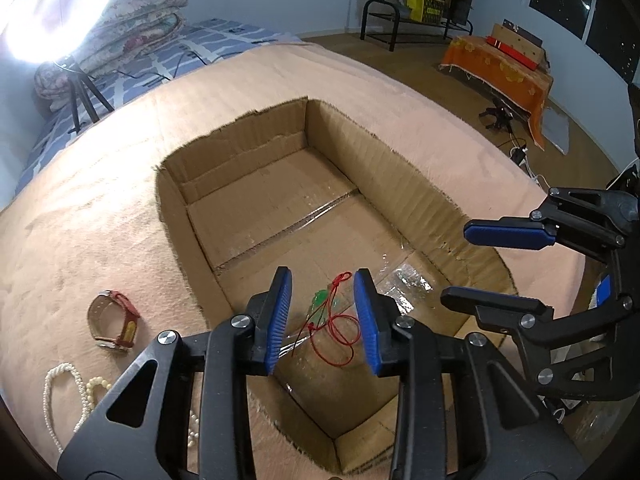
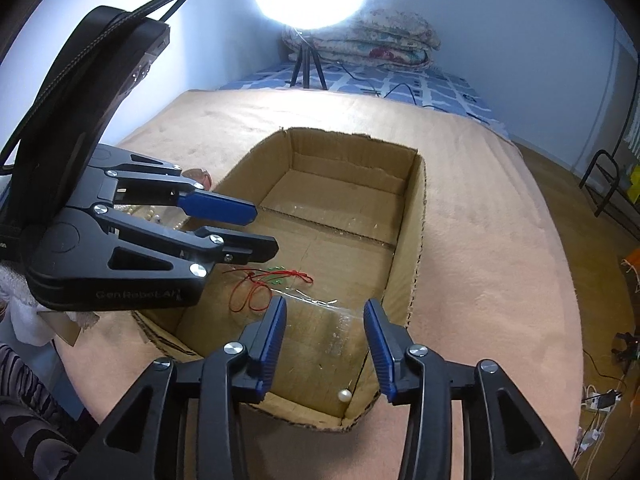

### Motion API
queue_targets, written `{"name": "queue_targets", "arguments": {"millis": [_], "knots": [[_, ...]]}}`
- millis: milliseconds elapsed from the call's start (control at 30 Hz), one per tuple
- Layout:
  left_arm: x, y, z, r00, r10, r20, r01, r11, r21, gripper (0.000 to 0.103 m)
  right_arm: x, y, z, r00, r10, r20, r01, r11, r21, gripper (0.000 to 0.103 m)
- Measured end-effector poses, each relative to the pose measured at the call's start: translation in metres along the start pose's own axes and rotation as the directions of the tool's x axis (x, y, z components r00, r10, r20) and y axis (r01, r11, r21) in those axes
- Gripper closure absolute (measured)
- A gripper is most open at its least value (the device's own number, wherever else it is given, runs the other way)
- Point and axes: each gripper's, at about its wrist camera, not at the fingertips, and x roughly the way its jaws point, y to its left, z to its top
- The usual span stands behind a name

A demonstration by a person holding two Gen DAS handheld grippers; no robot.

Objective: Organize jewelry
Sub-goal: 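Move the left tool to the long pearl necklace clasp and grasp it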

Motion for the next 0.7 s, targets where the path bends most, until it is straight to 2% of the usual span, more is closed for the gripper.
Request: {"name": "queue_targets", "arguments": {"millis": [333,533,700], "knots": [[-0.067,0.023,-0.013,0.996,0.031,0.089,-0.027,0.999,-0.044,0.071,-0.044,0.024,0.008,0.996,0.021,0.087,-0.019,1.000,-0.018,0.048],[-0.112,0.056,-0.040,0.989,0.070,0.132,-0.056,0.993,-0.109,0.071,-0.066,0.051,0.010,0.989,0.076,0.129,-0.070,0.996,-0.047,0.048],[-0.146,0.094,-0.079,0.982,0.120,0.146,-0.093,0.979,-0.181,0.071,-0.074,0.077,0.011,0.981,0.133,0.140,-0.121,0.989,-0.091,0.048]]}}
